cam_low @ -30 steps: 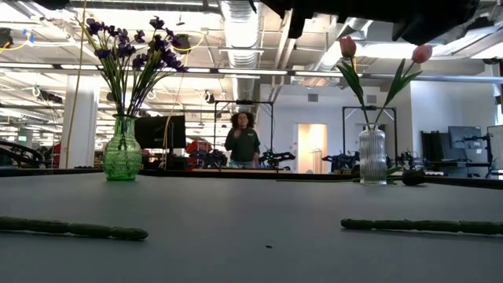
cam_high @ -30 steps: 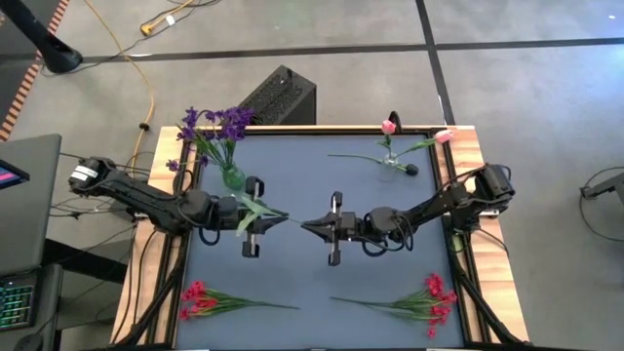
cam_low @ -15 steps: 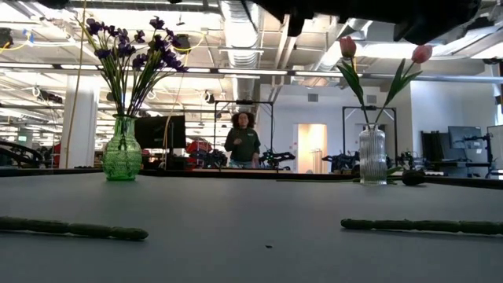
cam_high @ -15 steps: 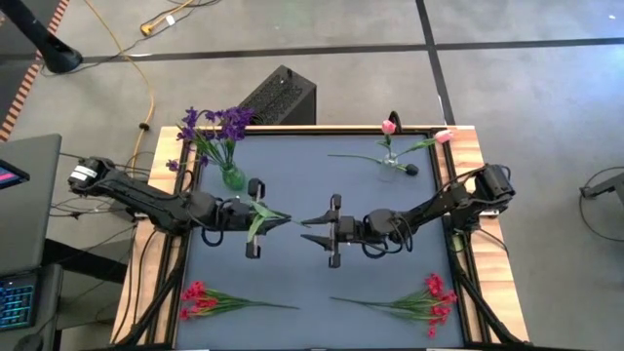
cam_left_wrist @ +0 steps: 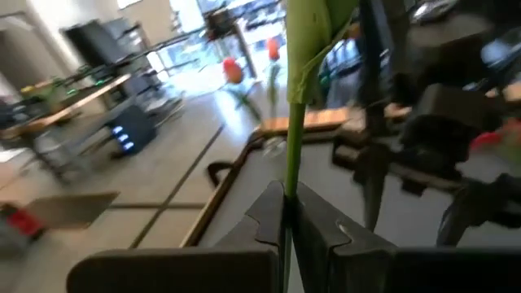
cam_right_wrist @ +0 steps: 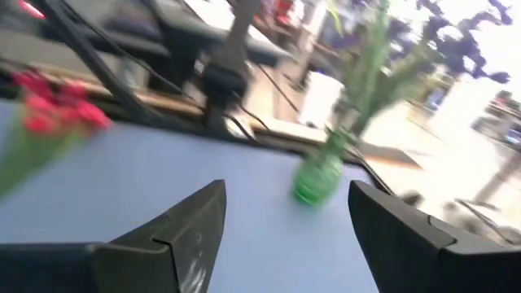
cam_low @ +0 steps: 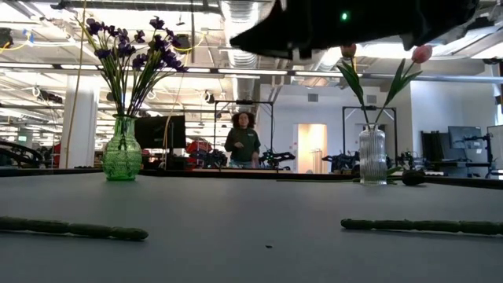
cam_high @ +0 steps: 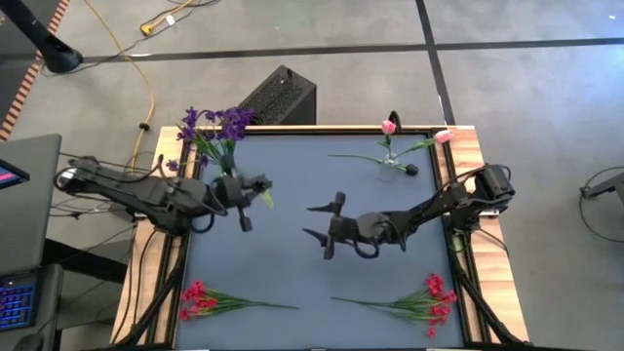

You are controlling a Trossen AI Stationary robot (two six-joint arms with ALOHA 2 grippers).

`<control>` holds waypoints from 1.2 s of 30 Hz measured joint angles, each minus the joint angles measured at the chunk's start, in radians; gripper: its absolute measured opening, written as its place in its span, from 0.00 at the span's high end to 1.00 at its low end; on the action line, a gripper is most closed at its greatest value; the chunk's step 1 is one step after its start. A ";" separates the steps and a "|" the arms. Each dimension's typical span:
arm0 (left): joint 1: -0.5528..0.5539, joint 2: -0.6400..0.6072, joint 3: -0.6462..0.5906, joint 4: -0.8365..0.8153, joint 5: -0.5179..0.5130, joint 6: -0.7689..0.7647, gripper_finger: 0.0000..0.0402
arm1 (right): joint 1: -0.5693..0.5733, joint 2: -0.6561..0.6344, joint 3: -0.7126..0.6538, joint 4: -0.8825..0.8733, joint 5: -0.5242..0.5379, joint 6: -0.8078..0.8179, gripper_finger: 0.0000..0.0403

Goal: Sort flowers into vase by color
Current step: Put the left black flower into the green vase

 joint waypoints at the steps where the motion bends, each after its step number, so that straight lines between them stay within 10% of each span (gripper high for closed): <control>1: 0.000 -0.006 0.005 -0.025 -0.020 -0.005 1.00 | 0.000 0.000 0.000 -0.017 0.031 -0.002 0.29; 22: 0.033 -0.020 0.002 -0.261 -0.052 -0.106 1.00 | 0.000 -0.001 0.000 -0.098 0.153 0.005 0.29; 36: 0.033 -0.019 -0.203 0.036 0.074 -0.154 1.00 | 0.001 -0.001 0.000 -0.098 0.152 0.023 0.29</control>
